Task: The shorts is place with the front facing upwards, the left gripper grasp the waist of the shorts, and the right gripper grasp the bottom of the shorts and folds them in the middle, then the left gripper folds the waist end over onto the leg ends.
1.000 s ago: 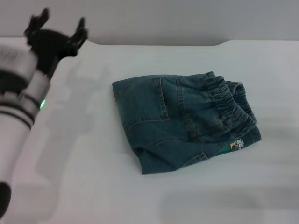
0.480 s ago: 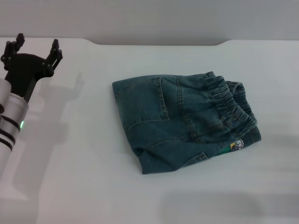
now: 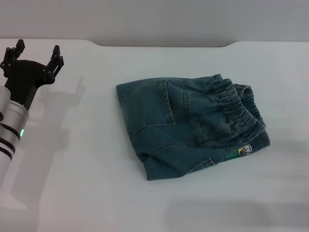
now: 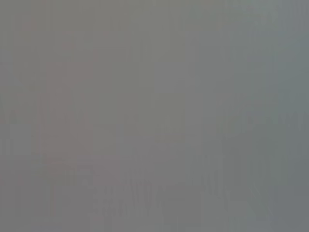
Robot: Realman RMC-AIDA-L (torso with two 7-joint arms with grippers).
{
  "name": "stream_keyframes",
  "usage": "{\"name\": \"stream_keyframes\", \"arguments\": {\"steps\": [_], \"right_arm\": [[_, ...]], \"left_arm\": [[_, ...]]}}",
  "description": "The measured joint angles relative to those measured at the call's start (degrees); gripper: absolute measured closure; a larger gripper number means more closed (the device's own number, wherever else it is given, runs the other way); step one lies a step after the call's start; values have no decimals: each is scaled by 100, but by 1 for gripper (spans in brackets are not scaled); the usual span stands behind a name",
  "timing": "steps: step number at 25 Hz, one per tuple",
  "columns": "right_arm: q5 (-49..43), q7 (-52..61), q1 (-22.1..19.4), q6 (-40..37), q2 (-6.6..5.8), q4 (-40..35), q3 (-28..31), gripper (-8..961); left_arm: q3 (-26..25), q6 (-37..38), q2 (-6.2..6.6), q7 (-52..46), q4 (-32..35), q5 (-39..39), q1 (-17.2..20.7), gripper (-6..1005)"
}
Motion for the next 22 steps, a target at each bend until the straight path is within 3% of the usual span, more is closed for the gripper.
{"name": "stream_keyframes", "arguments": {"steps": [22], "right_arm": [[-33,-17,57,-16,-20,-23,-173,239]], "left_arm": [[138,-7,4,-295,-49,26,165,152]]}}
